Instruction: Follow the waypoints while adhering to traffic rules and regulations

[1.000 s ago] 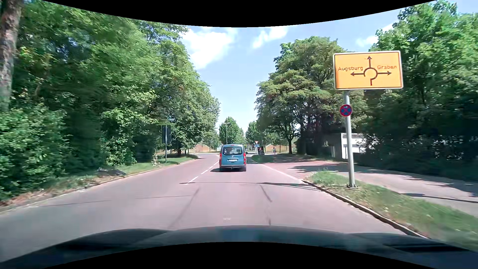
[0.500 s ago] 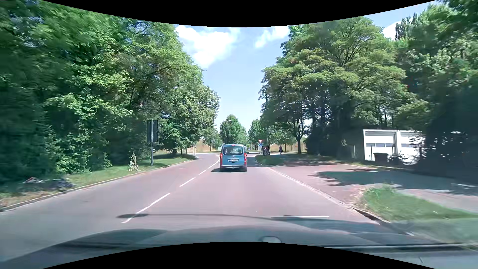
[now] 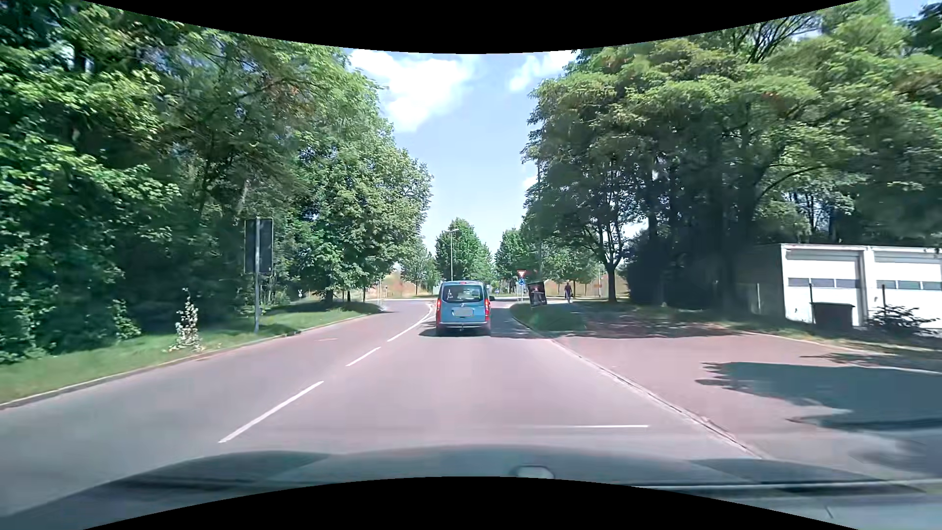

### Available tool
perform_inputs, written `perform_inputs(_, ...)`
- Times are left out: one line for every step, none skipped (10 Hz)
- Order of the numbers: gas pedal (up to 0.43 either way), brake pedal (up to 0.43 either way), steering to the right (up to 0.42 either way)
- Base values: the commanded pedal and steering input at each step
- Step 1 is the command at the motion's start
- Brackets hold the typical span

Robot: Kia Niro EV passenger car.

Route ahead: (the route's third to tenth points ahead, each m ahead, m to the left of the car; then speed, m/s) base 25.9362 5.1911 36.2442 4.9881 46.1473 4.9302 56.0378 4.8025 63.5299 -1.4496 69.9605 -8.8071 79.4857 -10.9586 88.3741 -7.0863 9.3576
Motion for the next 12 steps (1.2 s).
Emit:
perform_inputs(0.047,0.0,-0.014)
perform_inputs(0.047,0.0,-0.014)
perform_inputs(0.047,0.0,-0.014)
perform_inputs(0.047,0.0,-0.014)
perform_inputs(0.047,0.0,-0.014)
perform_inputs(0.047,0.0,-0.014)
perform_inputs(0.059,0.0,-0.014)
perform_inputs(0.059,0.0,-0.014)
perform_inputs(0.059,0.0,-0.014)
perform_inputs(0.059,0.0,-0.014)
perform_inputs(0.059,0.0,-0.014)
perform_inputs(0.059,0.0,-0.014)
